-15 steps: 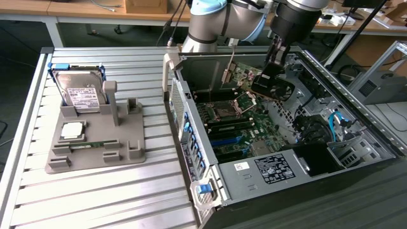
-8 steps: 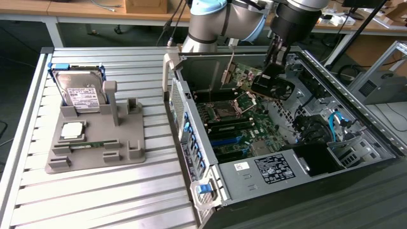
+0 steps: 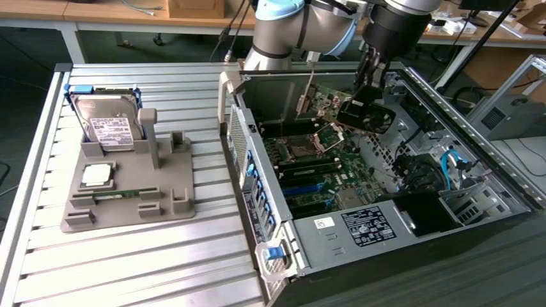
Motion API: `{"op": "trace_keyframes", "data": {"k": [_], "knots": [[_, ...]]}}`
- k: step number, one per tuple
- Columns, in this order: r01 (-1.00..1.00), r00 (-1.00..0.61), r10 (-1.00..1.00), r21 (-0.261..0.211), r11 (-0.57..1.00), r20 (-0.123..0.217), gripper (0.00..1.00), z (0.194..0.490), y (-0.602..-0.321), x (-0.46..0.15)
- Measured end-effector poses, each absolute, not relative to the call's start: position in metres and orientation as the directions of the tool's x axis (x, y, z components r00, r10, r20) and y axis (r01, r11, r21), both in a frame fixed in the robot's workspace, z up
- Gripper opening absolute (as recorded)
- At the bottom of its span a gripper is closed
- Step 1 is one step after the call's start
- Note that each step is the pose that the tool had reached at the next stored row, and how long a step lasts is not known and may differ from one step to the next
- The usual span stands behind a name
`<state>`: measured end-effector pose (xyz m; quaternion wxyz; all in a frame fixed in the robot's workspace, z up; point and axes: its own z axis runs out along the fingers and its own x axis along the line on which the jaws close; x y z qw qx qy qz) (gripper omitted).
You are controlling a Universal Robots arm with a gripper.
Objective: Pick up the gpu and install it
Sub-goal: 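Insert the gpu into the slot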
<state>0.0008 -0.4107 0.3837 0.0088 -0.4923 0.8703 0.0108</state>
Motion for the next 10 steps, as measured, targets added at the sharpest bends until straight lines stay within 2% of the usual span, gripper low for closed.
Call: {"op": "trace_keyframes", "data": {"k": [10], "knots": [[-0.883,-0.47,-0.882,0.01,0.47,-0.026,0.27,0.3837,-0.4107,0.0008]]}}
